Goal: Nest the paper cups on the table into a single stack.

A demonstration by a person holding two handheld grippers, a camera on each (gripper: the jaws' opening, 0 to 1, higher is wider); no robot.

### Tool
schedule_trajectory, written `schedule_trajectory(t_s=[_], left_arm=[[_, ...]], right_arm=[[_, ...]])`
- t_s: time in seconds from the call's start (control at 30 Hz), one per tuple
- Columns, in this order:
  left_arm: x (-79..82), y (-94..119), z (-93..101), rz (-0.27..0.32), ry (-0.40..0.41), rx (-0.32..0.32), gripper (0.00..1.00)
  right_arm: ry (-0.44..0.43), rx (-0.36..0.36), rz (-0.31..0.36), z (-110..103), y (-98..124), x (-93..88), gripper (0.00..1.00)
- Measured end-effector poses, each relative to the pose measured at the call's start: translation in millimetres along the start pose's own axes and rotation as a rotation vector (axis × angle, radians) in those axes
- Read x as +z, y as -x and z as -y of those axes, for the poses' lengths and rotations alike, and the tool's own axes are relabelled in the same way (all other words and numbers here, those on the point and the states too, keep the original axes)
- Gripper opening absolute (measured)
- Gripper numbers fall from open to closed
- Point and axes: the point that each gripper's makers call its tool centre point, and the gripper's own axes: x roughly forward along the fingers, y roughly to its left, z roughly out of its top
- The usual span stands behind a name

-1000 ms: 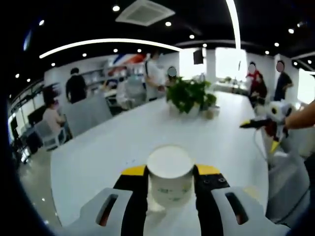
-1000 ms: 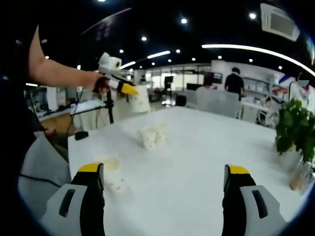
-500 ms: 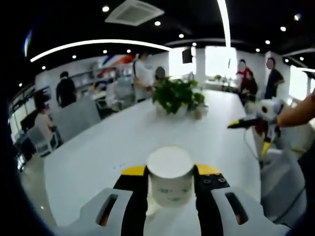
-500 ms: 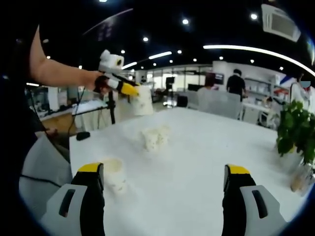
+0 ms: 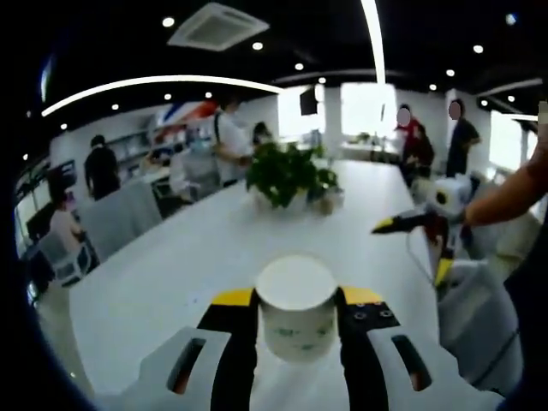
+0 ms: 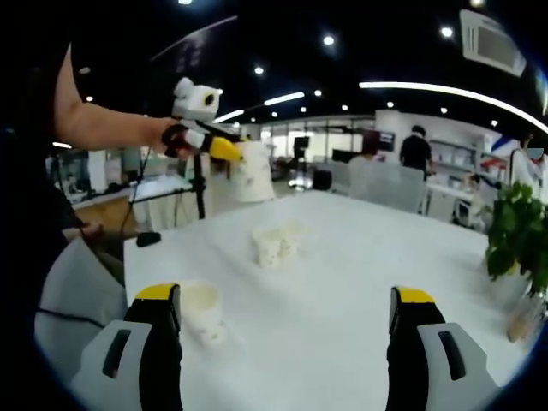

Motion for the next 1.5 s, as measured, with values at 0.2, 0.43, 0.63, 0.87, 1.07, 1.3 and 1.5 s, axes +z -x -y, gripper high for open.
schedule_trajectory(t_s=[0.2, 0.43, 0.63, 0.87, 1.07, 1.3, 1.5], left_arm=[[6.0, 2, 9.3, 0.006, -0.012, -0.014, 0.34], [17.3, 4, 23.2, 0.016, -0.031, -0.040, 0.34], [29.7, 9, 41.7, 0.042, -0.051, -0.080, 0.34], [36.1, 14, 56.8, 0.067, -0.046, -0.107, 0.34], [38.6, 15, 69.7, 0.072, -0.067, -0.132, 0.34], [45.2, 18, 91.6, 0.109, -0.089, -0.192, 0.34], [49.7, 22, 99.3, 0.135, -0.080, -0.209, 0.34]], right_arm=[[0.007, 0.006, 0.005, -2, 0, 5.0, 1.00], [0.011, 0.015, 0.016, -8, -1, 12.2, 1.00], [0.014, 0.021, 0.034, -12, -2, 21.1, 1.00], [0.022, 0.027, 0.054, -13, -2, 31.8, 1.00], [0.014, 0.034, 0.078, -15, -4, 41.7, 1.00], [0.023, 0.048, 0.107, -21, -4, 59.3, 0.99], [0.029, 0.065, 0.133, -26, -4, 74.3, 0.99]])
